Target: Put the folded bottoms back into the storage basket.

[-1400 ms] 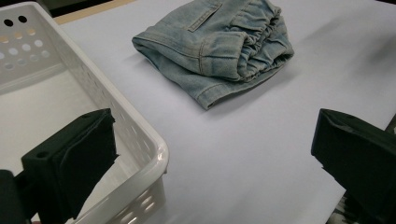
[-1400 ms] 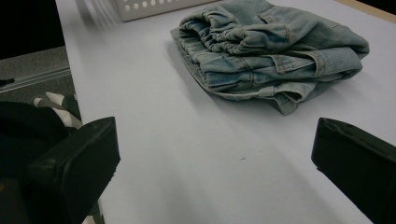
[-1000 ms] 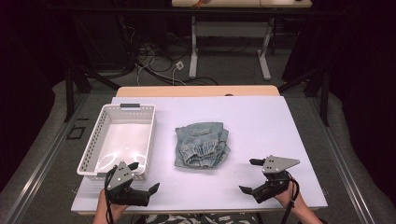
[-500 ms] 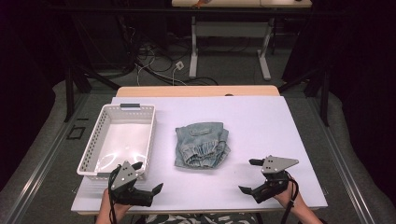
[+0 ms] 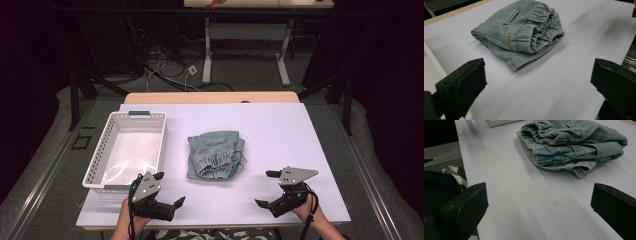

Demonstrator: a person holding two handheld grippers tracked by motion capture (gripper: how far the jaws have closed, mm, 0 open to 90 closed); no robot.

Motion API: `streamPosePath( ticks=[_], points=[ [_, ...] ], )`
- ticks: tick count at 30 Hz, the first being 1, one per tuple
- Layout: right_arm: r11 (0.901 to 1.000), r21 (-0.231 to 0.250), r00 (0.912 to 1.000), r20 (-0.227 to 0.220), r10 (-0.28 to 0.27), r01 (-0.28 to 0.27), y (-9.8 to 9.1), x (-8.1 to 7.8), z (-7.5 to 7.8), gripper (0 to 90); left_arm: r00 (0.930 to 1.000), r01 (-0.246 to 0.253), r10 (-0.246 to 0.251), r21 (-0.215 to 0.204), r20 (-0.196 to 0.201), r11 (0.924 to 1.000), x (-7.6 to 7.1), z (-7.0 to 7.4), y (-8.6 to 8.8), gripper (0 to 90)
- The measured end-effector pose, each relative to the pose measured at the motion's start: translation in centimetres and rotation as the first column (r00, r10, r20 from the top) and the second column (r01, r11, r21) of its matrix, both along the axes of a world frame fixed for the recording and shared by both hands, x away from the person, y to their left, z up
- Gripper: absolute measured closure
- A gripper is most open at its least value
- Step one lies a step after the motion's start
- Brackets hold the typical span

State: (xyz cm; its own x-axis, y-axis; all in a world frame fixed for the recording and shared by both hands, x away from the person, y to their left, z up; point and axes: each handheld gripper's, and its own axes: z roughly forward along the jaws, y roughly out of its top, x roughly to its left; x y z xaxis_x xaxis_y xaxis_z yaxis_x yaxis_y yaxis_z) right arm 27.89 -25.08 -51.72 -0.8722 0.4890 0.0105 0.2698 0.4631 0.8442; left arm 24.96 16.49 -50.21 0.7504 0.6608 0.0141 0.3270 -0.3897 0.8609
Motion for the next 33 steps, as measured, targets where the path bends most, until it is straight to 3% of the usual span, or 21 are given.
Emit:
streamPosePath(
  ticks=[4, 12, 18, 21, 33],
  points=[
    [1.0000, -0.001, 1.0000, 0.004, 0.003, -0.003, 0.1, 0.0, 0.0, 0.8, 0.9993, -0.020, 0.021, -0.001, 0.030, 0.9998, 0.3, 0.3, -0.7, 0.0],
    [1.0000, -0.007, 1.0000, 0.003, 0.001, -0.001, 0.1, 0.1, -0.1, 0.8, 0.9998, -0.019, 0.019, 0.001, 0.003, 0.9998, 0.9, 0.3, -1.7, 0.0],
    [1.0000, -0.010, 1.0000, 0.001, 0.001, -0.001, 0.2, 0.0, -0.1, 0.8, 0.9996, -0.017, 0.017, 0.017, 0.022, 0.9997, 1.2, 0.5, -2.1, 0.0],
    [1.0000, -0.010, 1.0000, 0.003, 0.001, -0.001, 0.2, 0.0, -0.1, 0.8, 0.9997, -0.018, 0.018, 0.002, 0.015, 0.9998, 1.6, 0.7, -2.4, 0.0],
    [0.9999, -0.008, 1.0000, 0.002, 0.008, -0.008, 0.1, 0.0, -0.1, 1.1, 0.9996, -0.010, 0.011, 0.013, -0.026, 0.9999, 3.6, 0.7, -4.3, 0.0]
  ],
)
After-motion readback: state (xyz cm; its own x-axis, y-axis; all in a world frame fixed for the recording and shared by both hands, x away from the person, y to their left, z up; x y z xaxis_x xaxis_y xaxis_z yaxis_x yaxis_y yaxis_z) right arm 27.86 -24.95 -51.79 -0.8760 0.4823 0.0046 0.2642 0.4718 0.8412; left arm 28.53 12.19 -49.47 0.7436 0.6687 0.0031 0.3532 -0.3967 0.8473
